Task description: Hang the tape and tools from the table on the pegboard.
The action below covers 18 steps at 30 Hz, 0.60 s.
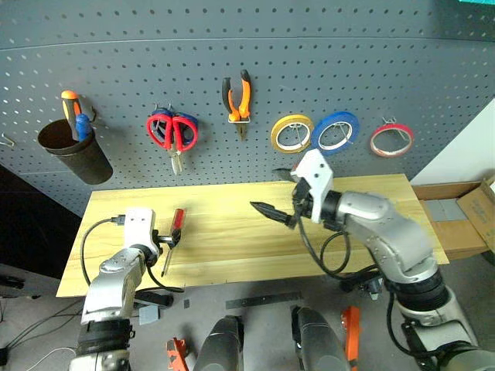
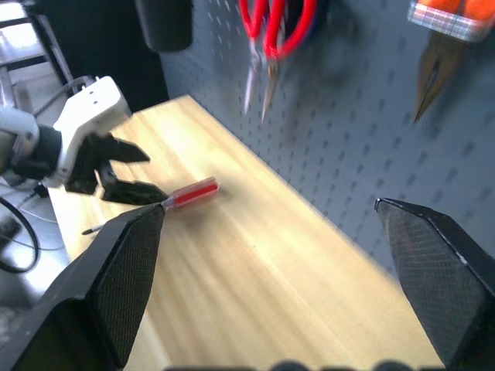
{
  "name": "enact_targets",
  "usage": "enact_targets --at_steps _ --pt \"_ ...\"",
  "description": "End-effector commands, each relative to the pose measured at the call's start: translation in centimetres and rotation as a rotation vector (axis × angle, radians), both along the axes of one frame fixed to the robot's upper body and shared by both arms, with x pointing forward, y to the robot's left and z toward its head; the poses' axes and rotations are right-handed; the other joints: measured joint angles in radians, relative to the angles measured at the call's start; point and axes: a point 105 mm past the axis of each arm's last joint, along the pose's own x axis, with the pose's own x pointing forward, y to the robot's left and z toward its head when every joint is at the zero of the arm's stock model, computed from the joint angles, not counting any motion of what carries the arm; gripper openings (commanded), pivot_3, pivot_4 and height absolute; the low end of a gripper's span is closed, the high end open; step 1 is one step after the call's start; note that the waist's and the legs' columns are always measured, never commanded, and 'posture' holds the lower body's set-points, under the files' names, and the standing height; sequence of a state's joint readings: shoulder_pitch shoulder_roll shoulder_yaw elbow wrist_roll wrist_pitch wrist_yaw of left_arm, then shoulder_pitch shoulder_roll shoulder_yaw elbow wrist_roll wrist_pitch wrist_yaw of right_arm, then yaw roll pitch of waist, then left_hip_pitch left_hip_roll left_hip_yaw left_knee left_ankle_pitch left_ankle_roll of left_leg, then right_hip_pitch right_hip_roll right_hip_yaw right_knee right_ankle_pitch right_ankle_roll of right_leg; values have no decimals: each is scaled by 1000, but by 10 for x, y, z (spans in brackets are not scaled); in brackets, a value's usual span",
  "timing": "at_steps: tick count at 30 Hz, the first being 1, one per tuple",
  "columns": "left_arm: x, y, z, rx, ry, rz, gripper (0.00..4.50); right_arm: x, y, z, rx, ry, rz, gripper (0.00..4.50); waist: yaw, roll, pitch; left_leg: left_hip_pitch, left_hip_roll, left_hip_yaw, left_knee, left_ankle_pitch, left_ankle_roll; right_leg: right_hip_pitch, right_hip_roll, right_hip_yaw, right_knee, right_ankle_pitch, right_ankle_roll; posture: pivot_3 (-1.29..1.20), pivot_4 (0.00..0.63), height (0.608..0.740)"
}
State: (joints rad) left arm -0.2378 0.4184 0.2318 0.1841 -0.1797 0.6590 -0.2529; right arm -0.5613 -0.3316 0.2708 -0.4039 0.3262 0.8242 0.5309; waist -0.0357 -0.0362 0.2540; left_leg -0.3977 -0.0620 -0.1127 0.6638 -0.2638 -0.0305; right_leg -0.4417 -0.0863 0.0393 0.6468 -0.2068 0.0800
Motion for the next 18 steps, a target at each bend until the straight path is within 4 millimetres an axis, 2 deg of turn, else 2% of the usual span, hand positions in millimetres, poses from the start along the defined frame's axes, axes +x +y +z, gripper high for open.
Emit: enact_targets --at_steps 1,7,8,11,18 --pt "10 6 -9 -11 64 8 4494 -7 14 6 -12 -35 9 4500 -2 0 0 0 0 0 0 0 0 0 0 0 0 0 0 -73 250 740" --pt "28 -10 -22 -31 120 -50 4494 -11 30 9 -17 -49 50 4500 -6 0 0 0 0 0 0 0 0 0 0 -1 -1 0 0 -84 262 740" --pt "30 -11 -24 -31 124 -53 4325 -12 32 11 -15 -54 55 4500 -9 0 0 0 0 0 0 0 0 0 0 -1 -1 0 0 -87 262 740" --pt "31 -13 -27 -14 132 -69 3571 -12 35 15 -11 -64 64 4500 -18 0 0 0 0 -1 0 0 0 0 -1 0 -1 0 0 -92 261 740" --pt "19 -3 -26 8 99 -47 1094 -9 34 20 -10 -84 67 4500 -24 0 0 1 0 -4 -1 0 0 0 -1 1 -1 0 0 -80 243 740"
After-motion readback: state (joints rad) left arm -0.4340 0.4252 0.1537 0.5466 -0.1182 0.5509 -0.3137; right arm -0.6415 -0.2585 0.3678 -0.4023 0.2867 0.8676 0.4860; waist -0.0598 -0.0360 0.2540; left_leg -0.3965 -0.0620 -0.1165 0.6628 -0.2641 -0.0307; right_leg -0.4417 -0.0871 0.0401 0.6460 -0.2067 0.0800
